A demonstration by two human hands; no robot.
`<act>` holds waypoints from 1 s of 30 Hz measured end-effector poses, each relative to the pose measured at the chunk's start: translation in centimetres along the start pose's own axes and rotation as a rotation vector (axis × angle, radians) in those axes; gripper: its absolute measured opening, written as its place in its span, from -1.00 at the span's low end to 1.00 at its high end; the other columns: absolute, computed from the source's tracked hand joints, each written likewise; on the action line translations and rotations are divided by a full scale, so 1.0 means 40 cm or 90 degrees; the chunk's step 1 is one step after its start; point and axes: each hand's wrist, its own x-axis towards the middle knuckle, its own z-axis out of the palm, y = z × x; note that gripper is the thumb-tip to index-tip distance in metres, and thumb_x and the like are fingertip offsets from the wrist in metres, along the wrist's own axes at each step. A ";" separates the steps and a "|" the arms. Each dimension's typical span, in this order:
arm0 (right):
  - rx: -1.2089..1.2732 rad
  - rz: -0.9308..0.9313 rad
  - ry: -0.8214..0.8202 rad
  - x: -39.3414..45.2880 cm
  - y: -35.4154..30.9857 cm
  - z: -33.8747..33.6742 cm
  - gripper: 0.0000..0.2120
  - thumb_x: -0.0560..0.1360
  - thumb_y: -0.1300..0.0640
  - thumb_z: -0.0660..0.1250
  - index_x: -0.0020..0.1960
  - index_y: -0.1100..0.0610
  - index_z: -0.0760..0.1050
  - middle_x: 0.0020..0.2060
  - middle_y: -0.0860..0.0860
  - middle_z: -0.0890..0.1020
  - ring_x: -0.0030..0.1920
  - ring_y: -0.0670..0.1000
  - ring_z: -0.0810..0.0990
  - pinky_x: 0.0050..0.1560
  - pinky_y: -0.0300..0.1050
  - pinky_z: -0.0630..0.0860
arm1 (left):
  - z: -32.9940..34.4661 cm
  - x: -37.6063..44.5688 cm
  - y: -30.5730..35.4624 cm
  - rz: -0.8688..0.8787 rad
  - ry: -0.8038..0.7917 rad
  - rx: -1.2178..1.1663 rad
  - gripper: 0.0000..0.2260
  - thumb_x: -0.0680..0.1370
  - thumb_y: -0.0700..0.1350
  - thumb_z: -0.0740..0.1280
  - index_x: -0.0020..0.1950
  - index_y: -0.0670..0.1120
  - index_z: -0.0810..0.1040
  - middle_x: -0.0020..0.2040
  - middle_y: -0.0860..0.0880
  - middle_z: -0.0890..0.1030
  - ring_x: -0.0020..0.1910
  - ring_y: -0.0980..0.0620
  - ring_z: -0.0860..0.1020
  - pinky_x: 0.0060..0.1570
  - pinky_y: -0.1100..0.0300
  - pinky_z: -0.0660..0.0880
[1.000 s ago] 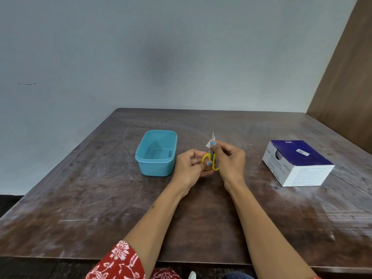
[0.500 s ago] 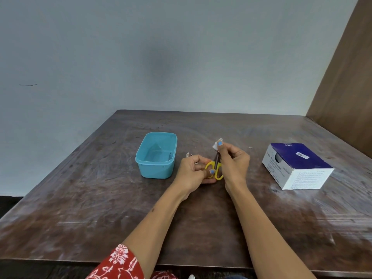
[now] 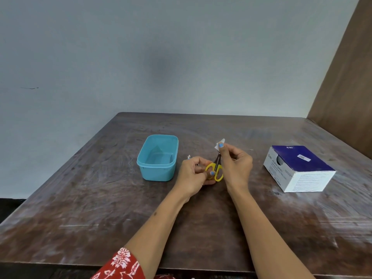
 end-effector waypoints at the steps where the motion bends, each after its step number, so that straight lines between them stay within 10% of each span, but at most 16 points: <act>1: -0.009 0.004 -0.016 -0.002 0.002 0.001 -0.93 0.46 0.12 0.41 -0.10 0.10 0.65 -0.27 -0.04 0.67 -0.25 -0.13 0.61 -0.17 -0.23 0.53 | 0.000 0.001 -0.001 0.010 0.014 -0.004 -0.87 0.49 -0.36 0.33 -0.08 -0.15 0.54 -0.15 -0.10 0.67 -0.11 -0.02 0.66 -0.14 0.11 0.63; 16: -0.135 -0.095 -0.129 -0.012 0.004 -0.004 -0.88 0.45 0.18 0.41 -0.04 0.17 0.66 -0.27 -0.02 0.67 -0.31 -0.24 0.60 -0.27 -0.47 0.45 | -0.011 0.008 0.000 0.095 0.103 -0.088 -0.86 0.49 -0.37 0.32 -0.06 -0.15 0.55 -0.22 -0.04 0.68 -0.13 0.00 0.66 -0.19 0.15 0.63; 30: -0.278 -0.196 -0.144 -0.008 0.020 -0.008 -0.86 0.46 0.16 0.40 0.01 0.07 0.66 -0.15 -0.05 0.58 -0.02 0.02 0.54 -0.02 -0.21 0.38 | -0.020 0.009 0.017 0.151 0.148 -0.129 -0.82 0.49 -0.40 0.30 -0.10 -0.12 0.53 -0.28 0.07 0.68 -0.24 0.12 0.66 -0.25 0.26 0.61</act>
